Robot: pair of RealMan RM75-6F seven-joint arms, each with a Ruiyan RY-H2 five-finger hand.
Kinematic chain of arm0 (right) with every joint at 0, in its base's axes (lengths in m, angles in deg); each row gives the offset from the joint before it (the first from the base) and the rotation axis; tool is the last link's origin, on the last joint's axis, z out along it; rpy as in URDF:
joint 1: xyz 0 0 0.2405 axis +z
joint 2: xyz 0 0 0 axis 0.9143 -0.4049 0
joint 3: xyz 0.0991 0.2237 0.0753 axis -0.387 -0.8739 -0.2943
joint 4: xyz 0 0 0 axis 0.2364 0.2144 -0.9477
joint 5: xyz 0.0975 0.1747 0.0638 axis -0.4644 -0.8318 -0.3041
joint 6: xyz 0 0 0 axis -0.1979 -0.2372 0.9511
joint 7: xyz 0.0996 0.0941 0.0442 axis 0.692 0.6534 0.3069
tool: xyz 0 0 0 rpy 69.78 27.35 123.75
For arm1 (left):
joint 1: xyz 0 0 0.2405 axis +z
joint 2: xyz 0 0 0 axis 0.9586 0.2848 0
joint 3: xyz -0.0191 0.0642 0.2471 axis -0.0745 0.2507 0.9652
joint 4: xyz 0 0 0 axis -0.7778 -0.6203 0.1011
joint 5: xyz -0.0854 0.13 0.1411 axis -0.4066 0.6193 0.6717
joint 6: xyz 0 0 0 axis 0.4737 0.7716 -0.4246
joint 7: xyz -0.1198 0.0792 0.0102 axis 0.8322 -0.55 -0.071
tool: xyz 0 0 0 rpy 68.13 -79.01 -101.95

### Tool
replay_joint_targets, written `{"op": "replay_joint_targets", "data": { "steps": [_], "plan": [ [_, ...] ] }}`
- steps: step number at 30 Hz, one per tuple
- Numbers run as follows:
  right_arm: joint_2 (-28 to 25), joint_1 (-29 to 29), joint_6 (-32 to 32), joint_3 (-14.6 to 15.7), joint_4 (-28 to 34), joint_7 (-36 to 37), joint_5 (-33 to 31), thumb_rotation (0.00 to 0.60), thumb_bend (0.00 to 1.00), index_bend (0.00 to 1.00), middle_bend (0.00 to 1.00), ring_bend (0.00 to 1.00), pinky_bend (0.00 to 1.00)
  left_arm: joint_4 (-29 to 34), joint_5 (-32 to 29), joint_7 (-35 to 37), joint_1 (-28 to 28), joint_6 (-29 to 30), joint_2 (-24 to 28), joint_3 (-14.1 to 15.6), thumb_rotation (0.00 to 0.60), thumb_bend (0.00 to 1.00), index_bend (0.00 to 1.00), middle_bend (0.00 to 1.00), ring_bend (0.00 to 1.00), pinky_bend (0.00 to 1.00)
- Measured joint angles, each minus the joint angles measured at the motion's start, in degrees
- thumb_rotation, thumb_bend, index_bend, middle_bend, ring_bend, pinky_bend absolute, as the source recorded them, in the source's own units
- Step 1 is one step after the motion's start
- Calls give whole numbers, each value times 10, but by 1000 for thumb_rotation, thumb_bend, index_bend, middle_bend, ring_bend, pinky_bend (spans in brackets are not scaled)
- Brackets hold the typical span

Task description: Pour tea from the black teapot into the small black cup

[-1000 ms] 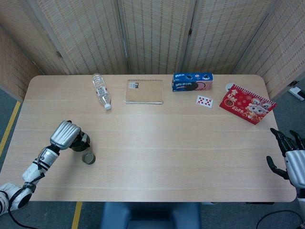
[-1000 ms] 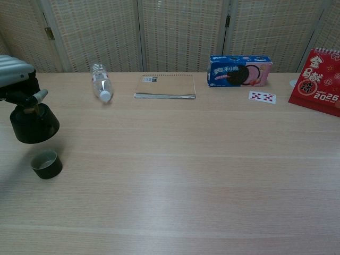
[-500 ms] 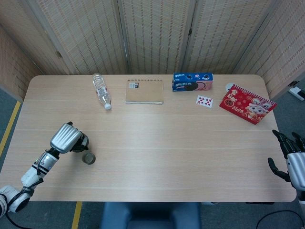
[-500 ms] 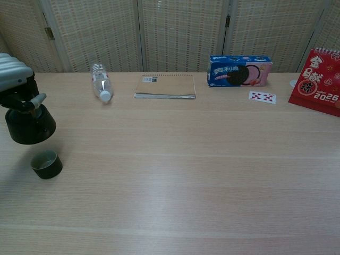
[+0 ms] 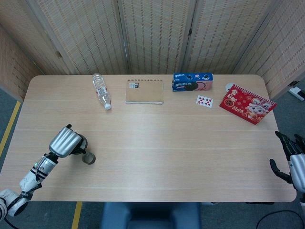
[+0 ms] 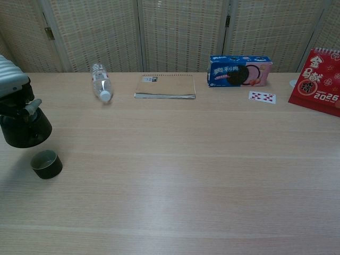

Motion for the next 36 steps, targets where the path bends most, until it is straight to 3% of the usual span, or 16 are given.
{"op": "replay_joint_targets", "data": {
  "steps": [7,20,36],
  "plan": [
    [2,-3,2,1,-5,7,-2,600,426,56,187,251,79,-17,14,-8,3,13,-11,4,211,668,1000,1000,949,586],
    [6,-6,2,1,-11,12,-5,600,426,56,189,252,79,-42,31,-18,5,30,-26,9,364,692,1000,1000,950,583],
    [8,-7,2,0,-16,17,-7,600,425,56,202,258,79,-54,39,-18,5,35,-35,11,372,695,1000,1000,950,583]
  ]
}}
